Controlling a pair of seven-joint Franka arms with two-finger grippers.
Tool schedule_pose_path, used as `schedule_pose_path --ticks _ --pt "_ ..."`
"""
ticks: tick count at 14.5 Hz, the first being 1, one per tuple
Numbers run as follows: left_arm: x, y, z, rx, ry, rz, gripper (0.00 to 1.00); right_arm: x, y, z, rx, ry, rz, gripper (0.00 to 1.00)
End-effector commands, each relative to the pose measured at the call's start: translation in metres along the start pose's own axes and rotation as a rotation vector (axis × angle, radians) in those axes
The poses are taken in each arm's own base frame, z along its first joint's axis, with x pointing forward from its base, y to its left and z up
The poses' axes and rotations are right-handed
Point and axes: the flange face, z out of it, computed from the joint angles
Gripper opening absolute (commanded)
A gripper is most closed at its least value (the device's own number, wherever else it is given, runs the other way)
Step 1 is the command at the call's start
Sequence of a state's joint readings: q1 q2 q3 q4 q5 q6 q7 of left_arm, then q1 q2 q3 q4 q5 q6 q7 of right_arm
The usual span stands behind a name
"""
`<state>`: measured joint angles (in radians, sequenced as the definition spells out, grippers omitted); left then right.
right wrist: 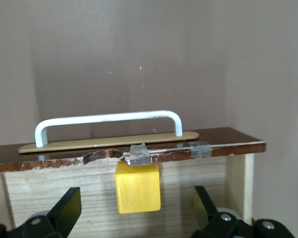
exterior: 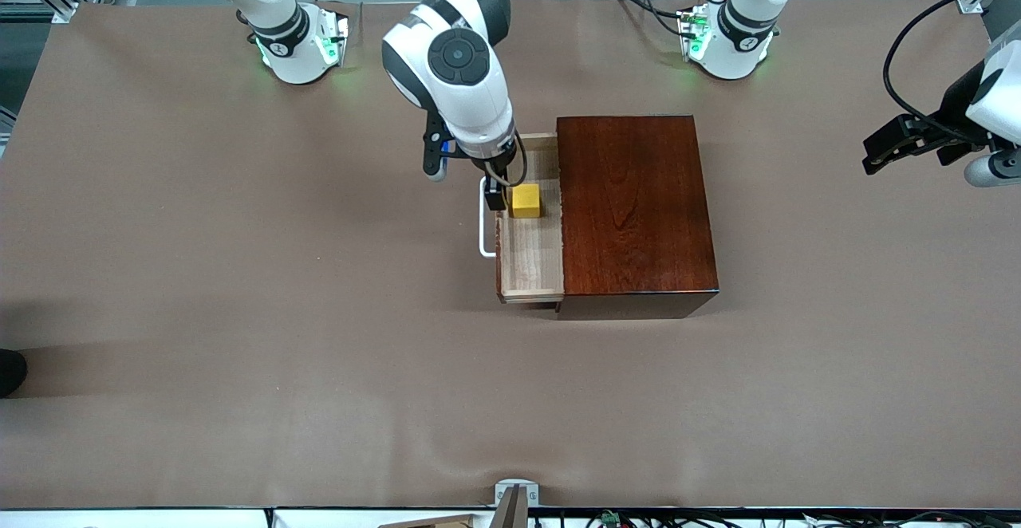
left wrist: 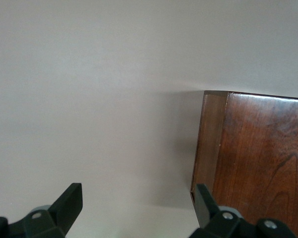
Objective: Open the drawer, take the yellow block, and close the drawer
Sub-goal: 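Lower the right gripper over the yellow cube inside the drawer, then close the right gripper on the yellow cube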
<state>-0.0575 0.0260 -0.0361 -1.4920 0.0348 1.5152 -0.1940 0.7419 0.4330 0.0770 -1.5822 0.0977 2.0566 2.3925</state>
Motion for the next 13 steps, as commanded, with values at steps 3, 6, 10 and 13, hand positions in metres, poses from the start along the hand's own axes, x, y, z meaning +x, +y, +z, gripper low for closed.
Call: schedule_pose_path --ticks 3,6,10,13 --pt "-0.01 -0.003 -0.005 -0.024 0.003 0.026 1.0 -0.021 0.01 0.035 0.003 0.004 0.045 1.0" --pt "-0.009 -0.003 -0.005 -0.023 0.002 0.026 1.0 -0.024 0.011 0.051 -0.001 0.005 0.059 1.0" --pt "-0.009 -0.003 -0.005 -0.023 0.002 0.026 1.0 -0.029 0.015 0.07 -0.004 0.016 0.06 1.0" --pt "-0.01 -0.003 -0.005 -0.024 0.003 0.026 1.0 -0.034 0.021 0.08 -0.001 0.021 0.058 1.0"
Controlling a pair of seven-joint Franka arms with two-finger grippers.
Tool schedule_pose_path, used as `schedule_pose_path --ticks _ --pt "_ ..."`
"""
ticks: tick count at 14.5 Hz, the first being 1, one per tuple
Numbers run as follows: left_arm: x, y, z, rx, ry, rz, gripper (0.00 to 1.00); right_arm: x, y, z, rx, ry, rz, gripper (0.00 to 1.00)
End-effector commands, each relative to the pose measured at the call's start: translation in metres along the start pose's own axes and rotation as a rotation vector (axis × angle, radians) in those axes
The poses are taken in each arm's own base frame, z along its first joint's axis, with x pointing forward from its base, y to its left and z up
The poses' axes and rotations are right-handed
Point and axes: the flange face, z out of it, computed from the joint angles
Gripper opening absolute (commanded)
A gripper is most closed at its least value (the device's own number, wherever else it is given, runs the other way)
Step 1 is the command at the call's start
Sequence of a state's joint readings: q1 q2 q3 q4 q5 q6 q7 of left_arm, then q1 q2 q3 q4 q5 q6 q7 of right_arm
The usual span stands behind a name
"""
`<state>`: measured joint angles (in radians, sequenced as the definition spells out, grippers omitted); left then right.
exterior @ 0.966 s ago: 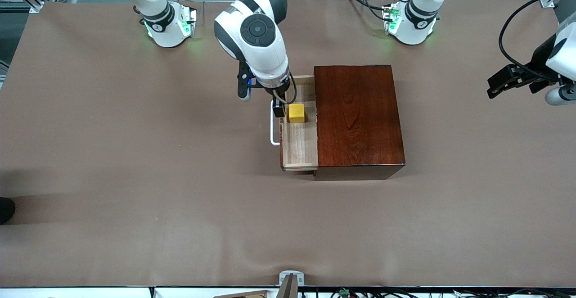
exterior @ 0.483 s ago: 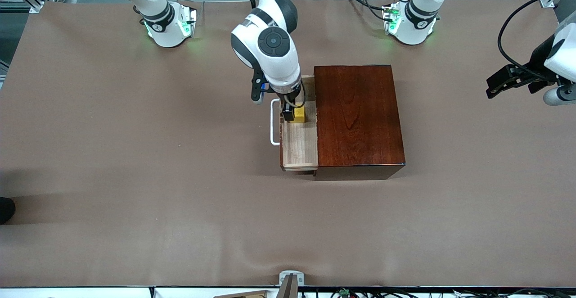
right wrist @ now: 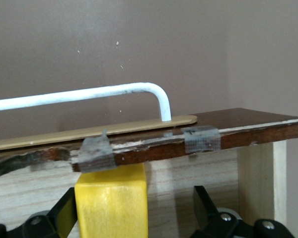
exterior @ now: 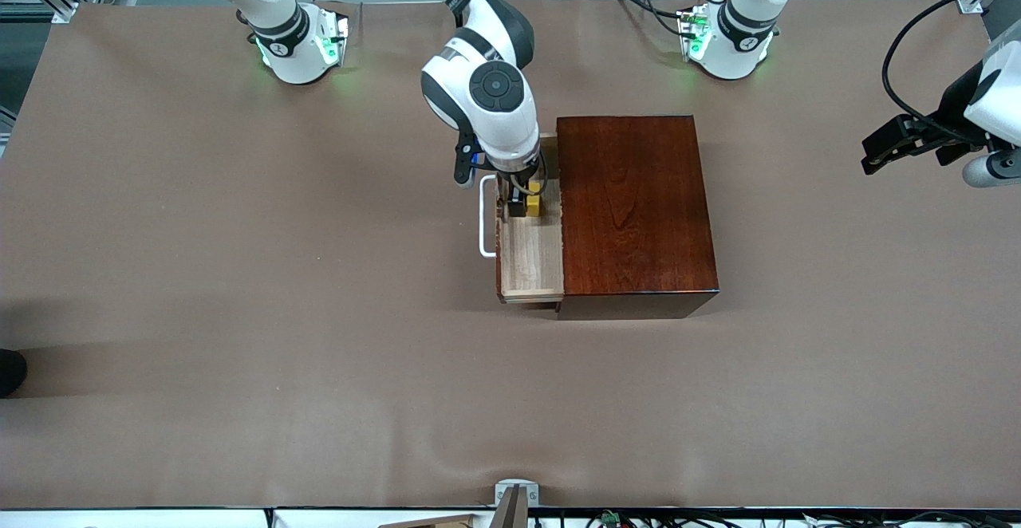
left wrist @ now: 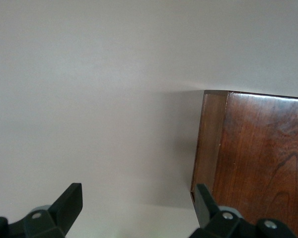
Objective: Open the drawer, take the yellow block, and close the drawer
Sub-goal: 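Close the right gripper on the yellow cube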
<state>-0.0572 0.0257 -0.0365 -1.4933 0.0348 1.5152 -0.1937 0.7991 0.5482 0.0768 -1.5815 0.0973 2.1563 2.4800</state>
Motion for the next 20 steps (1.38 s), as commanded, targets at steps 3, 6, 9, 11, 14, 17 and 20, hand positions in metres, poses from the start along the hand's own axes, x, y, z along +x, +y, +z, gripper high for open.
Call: schedule_pose_path --ticks 3,6,9,11,14,17,20 --pt "-0.01 -0.003 -0.006 -0.024 0.004 0.026 1.0 -0.01 0.007 0.012 0.014 0.01 0.013 1.0" --pt "-0.01 -0.003 -0.007 -0.024 0.006 0.026 1.0 -0.009 0.006 0.011 0.012 0.013 0.007 0.34" --pt "-0.01 -0.003 -0.007 -0.024 0.006 0.026 1.0 -0.013 0.003 0.002 0.025 -0.001 -0.036 0.0" --pt "-0.012 0.002 -0.008 -0.023 0.0 0.037 1.0 -0.012 -0.005 -0.012 0.033 -0.017 -0.024 0.0" --pt "-0.015 0.031 -0.007 -0.022 -0.001 0.07 1.0 -0.006 -0.026 -0.043 0.013 -0.008 0.005 0.0" --pt "-0.018 0.062 0.001 -0.022 -0.017 0.103 1.0 0.0 -0.038 -0.064 0.0 0.002 0.01 0.0" --pt "-0.027 0.105 0.009 -0.035 -0.038 0.087 1.0 0.013 -0.055 -0.087 -0.011 0.007 0.017 0.0"
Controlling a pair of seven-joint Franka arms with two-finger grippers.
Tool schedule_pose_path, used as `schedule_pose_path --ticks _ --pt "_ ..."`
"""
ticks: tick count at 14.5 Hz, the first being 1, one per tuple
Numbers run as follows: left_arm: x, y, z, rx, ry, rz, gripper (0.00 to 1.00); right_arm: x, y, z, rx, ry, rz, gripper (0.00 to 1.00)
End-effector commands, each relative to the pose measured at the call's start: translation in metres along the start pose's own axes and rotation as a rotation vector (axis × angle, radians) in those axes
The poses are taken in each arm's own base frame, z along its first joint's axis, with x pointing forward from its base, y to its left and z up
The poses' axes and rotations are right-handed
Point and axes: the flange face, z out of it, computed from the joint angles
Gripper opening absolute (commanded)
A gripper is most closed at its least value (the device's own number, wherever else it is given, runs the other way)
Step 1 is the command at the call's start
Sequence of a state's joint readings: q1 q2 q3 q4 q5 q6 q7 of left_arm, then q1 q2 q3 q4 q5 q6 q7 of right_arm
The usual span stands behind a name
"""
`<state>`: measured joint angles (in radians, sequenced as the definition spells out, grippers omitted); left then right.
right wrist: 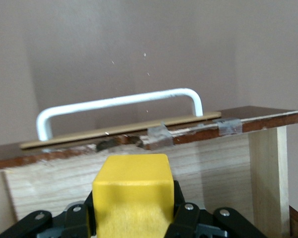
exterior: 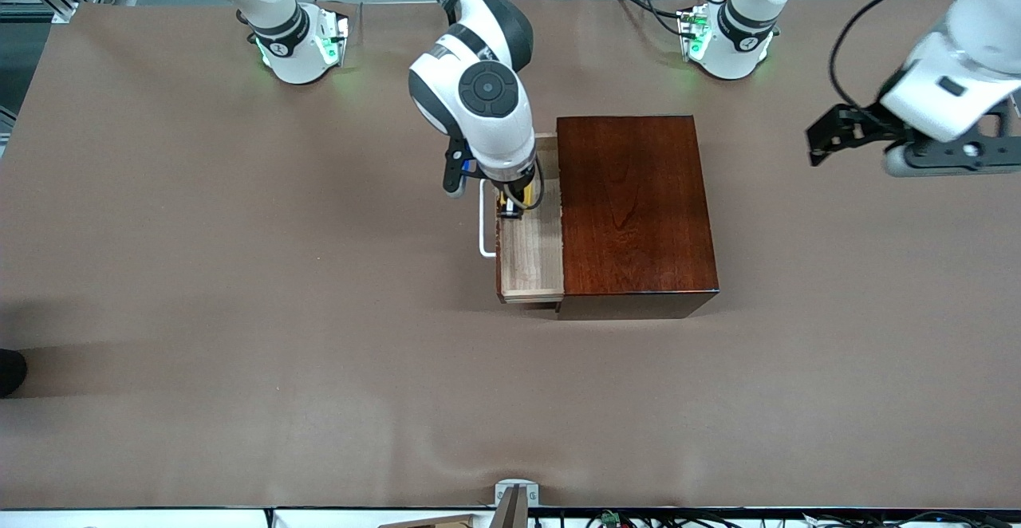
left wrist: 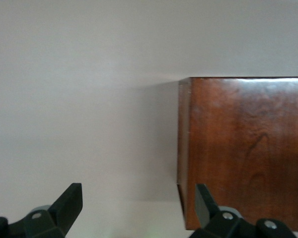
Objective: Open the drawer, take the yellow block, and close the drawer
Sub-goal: 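Lift the cube with the right gripper while the left gripper reaches the drawer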
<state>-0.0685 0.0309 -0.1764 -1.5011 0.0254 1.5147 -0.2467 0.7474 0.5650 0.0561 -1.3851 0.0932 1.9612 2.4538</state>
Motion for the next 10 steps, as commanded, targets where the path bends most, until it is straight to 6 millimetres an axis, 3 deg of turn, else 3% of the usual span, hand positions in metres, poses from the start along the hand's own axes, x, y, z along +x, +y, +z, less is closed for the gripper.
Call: schedule_pose_path --ticks 1,4,7,10 --pt "-0.006 0.042 0.009 -0.033 -0.034 -0.024 1.0 0.01 -0.011 -0.022 -0.024 0.006 -0.027 0.0" --pt "-0.008 0.094 0.021 -0.04 -0.06 -0.113 1.0 0.026 -0.022 -0.038 -0.035 0.014 -0.06 0.0" --pt "-0.013 0.145 0.037 -0.049 -0.081 -0.17 1.0 0.039 -0.035 -0.039 -0.034 0.016 -0.115 0.0" --pt "-0.009 0.202 0.054 -0.086 -0.073 -0.309 1.0 0.068 -0.055 -0.047 -0.069 0.043 -0.185 0.0"
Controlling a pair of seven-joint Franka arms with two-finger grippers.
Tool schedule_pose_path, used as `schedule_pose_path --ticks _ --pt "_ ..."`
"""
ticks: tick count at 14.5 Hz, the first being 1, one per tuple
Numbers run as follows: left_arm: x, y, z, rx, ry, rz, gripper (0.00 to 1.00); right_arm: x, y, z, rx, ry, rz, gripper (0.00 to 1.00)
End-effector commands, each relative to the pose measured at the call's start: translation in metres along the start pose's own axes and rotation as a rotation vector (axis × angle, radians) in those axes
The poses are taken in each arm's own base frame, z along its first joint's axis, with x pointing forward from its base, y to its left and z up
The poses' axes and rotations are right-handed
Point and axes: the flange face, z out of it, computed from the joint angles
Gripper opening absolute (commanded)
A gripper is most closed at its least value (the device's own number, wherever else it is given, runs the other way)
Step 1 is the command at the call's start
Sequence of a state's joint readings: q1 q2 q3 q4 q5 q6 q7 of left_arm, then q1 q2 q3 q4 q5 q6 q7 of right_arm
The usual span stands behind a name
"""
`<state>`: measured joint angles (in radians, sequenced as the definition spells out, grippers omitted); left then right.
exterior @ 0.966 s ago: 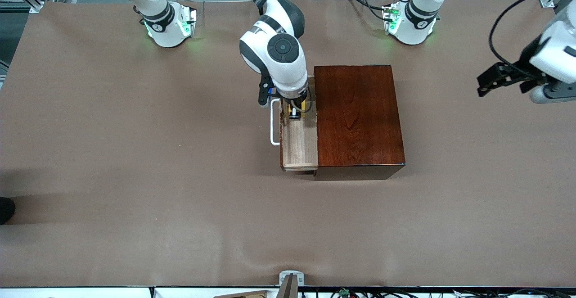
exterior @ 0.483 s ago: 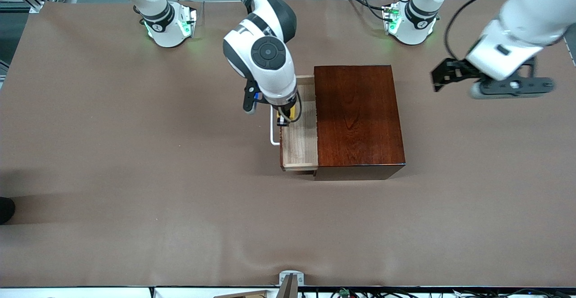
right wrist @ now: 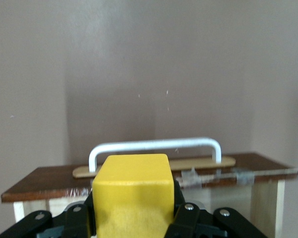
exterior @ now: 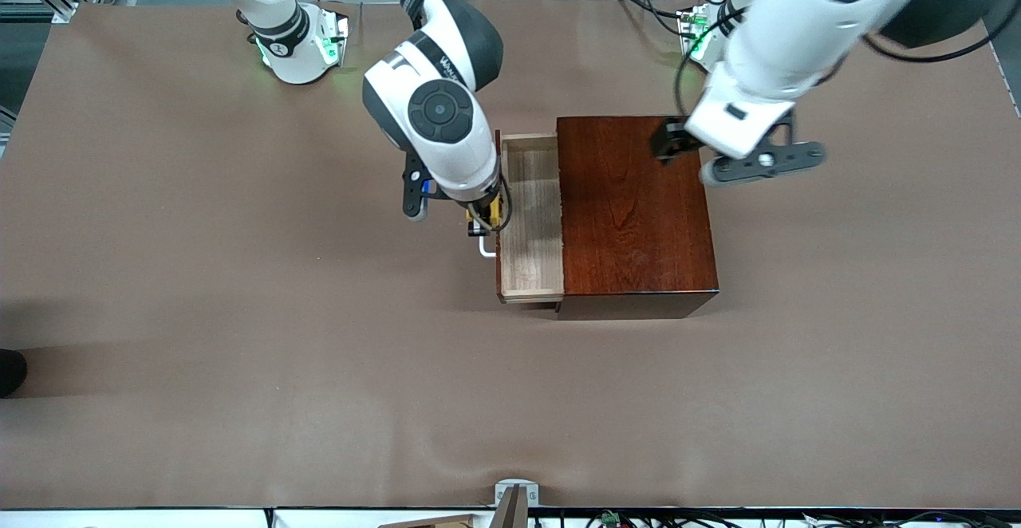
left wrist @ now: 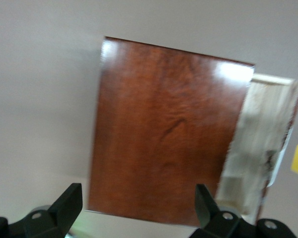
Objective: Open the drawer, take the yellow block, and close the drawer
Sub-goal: 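Lift the cube with the right gripper while the left gripper reaches the drawer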
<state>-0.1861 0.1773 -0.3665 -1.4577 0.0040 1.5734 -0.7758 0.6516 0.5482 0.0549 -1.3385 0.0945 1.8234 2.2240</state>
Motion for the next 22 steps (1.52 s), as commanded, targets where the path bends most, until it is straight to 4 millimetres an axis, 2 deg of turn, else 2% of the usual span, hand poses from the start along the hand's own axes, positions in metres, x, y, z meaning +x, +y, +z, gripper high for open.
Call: schedule_pose_path --ticks 1,2,4,6,12,14,16,17,19,21,22 --pt "0.002 0.051 0.011 -0.061 -0.011 -0.122 1.0 0.031 -0.012 -0.018 -0.02 0.0 -0.082 0.0" --pt "0.004 0.063 0.019 -0.068 -0.015 -0.155 1.0 0.036 -0.015 -0.019 -0.019 0.003 -0.116 0.0" --pt "-0.001 0.087 0.032 -0.091 -0.011 -0.196 1.0 0.058 -0.03 -0.021 -0.023 0.002 -0.166 0.0" --pt "-0.008 0.111 0.046 -0.127 -0.002 -0.253 1.0 0.073 -0.033 -0.026 -0.032 0.028 -0.297 0.0" --pt "-0.035 0.181 0.085 -0.25 0.029 -0.395 1.0 0.179 -0.069 -0.048 -0.087 0.02 -0.498 0.0" --pt "-0.05 0.206 0.105 -0.264 0.05 -0.429 1.0 0.203 -0.078 -0.049 -0.092 0.014 -0.565 0.0" --pt "-0.056 0.229 0.124 -0.275 0.075 -0.491 1.0 0.232 -0.087 -0.055 -0.088 0.004 -0.629 0.0" --pt "-0.056 0.237 0.134 -0.285 0.106 -0.526 1.0 0.246 -0.09 -0.052 -0.099 -0.001 -0.669 0.0" --pt "-0.07 0.256 0.147 -0.328 0.166 -0.552 1.0 0.279 -0.096 -0.051 -0.106 -0.016 -0.765 0.0" --pt "-0.08 0.272 0.182 -0.325 0.195 -0.585 1.0 0.309 -0.101 -0.048 -0.111 -0.03 -0.83 0.0" --pt "-0.083 0.277 0.192 -0.319 0.202 -0.589 1.0 0.326 -0.104 -0.048 -0.109 -0.038 -0.876 0.0"
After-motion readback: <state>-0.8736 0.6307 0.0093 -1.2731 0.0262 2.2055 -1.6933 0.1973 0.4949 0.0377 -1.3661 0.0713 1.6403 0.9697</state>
